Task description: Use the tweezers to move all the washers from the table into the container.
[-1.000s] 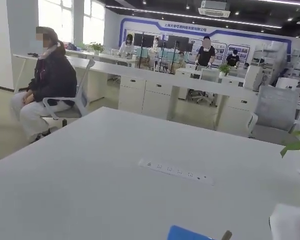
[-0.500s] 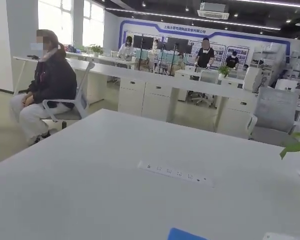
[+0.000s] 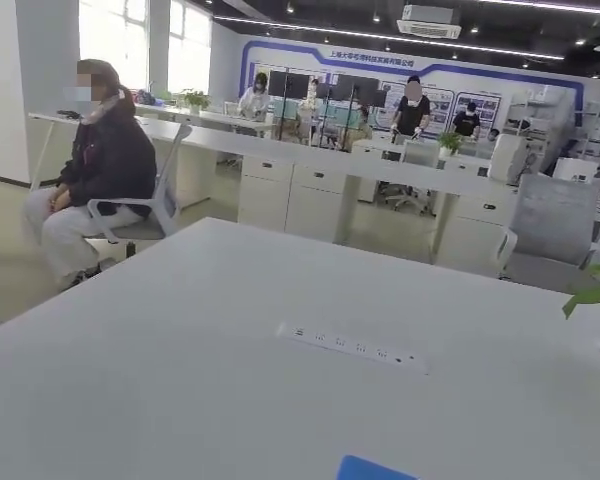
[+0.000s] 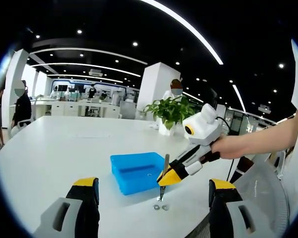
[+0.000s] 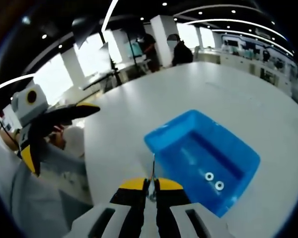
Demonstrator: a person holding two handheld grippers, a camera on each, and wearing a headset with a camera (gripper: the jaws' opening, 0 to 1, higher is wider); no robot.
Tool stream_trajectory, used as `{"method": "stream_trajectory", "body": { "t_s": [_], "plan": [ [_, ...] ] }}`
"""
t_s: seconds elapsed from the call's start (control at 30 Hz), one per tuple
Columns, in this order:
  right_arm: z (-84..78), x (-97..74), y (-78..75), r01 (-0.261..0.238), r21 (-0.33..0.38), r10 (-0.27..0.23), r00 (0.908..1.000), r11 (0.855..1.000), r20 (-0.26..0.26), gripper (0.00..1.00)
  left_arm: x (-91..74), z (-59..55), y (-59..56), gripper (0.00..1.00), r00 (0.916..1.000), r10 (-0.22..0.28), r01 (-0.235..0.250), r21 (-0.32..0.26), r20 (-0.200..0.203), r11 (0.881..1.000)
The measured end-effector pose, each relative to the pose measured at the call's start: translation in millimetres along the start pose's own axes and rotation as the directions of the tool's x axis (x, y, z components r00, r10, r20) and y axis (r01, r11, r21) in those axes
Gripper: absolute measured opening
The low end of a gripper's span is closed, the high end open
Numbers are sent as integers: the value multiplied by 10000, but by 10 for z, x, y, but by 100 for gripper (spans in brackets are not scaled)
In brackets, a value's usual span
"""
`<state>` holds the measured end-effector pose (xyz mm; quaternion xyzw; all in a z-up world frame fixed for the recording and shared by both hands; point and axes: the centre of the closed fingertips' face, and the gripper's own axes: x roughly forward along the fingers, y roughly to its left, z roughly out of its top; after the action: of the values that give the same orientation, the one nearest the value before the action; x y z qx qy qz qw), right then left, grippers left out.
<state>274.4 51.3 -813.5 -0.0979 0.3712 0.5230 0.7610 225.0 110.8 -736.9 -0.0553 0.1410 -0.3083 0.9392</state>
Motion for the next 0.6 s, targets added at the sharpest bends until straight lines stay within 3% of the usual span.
{"method": "stream_trajectory", "body": {
  "t_s": [0.17, 0.37, 0.6],
  "plan": [
    [6, 1, 28, -41, -172, 43, 9999, 9998, 92, 4, 1, -4, -1, 93, 10000, 1, -1, 0, -26, 10000],
    [-22, 12, 132, -76, -1035, 80, 10000, 9946, 38, 5, 3, -13, -2, 93, 10000, 3, -2, 33, -88, 10000],
    [-71, 17, 182, 223, -2388, -292, 9993, 9708, -253, 4, 6, -24, -5, 93, 9999, -19, 20, 67, -156, 10000]
  ]
}}
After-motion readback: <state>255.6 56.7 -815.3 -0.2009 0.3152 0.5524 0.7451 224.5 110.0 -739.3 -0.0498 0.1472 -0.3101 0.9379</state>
